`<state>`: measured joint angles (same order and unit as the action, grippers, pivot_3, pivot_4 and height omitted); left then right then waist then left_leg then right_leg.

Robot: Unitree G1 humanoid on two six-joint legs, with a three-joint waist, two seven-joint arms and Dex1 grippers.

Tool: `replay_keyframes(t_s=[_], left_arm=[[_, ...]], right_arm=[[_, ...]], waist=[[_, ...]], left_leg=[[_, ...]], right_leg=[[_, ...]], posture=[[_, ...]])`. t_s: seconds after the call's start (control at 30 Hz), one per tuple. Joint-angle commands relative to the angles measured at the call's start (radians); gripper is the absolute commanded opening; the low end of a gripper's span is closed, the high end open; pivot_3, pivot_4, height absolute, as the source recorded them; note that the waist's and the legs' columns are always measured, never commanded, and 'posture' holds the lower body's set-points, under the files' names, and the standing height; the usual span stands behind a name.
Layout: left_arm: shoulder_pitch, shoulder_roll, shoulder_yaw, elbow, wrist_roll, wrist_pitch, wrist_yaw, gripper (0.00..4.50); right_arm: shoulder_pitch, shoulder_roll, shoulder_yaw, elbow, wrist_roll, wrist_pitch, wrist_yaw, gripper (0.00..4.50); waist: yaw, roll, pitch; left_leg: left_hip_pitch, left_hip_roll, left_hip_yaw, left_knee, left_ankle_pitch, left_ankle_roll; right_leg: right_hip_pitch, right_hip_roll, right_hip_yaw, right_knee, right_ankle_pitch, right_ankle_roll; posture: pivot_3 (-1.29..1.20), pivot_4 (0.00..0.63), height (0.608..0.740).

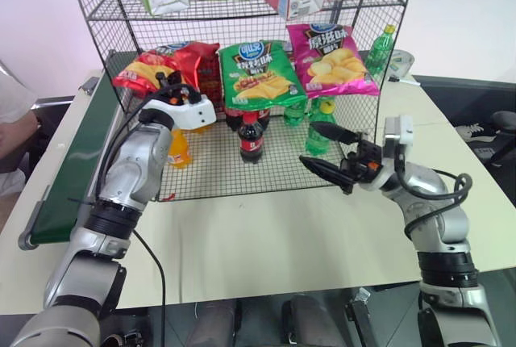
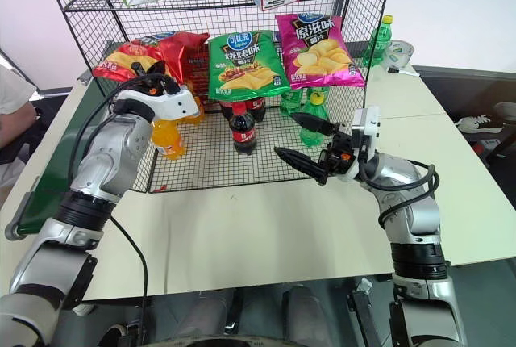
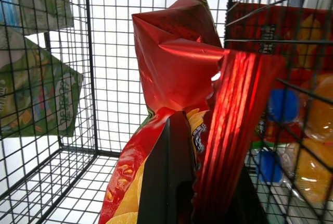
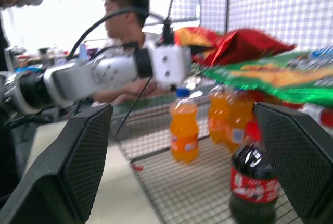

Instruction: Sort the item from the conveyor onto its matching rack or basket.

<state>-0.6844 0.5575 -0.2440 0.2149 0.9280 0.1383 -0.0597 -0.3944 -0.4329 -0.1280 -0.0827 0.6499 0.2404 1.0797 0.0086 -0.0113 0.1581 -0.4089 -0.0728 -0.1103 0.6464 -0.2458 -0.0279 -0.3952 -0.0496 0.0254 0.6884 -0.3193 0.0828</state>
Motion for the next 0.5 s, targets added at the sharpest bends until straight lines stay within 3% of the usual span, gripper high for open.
replay_keyframes(t_s=[0.03, 0.5], left_arm=[[-0.024, 0.005, -0.001, -0.01, -0.002, -0.006, 0.014, 0.06], [-0.013, 0.005, 0.008, -0.006, -0.05, -0.017, 0.024, 0.06]], right_arm=[[-0.025, -0.004, -0.006, -0.017, -0.021, -0.037, -0.017, 4.5], [-0.041, 0.007, -0.017, -0.035, 0.019, -0.037, -0.058, 4.5]], waist=[[0.0, 0.0, 0.0], [0.001, 0.0, 0.0]], left_leg=[[0.0, 0.0, 0.0, 0.0, 0.0, 0.0], [0.0, 0.0, 0.0, 0.0, 0.0, 0.0]], right_leg=[[0.0, 0.0, 0.0, 0.0, 0.0, 0.0], [0.0, 0.0, 0.0, 0.0, 0.0, 0.0]], posture=[[0.0, 0.15, 0.74], [0.0, 0.15, 0.74]])
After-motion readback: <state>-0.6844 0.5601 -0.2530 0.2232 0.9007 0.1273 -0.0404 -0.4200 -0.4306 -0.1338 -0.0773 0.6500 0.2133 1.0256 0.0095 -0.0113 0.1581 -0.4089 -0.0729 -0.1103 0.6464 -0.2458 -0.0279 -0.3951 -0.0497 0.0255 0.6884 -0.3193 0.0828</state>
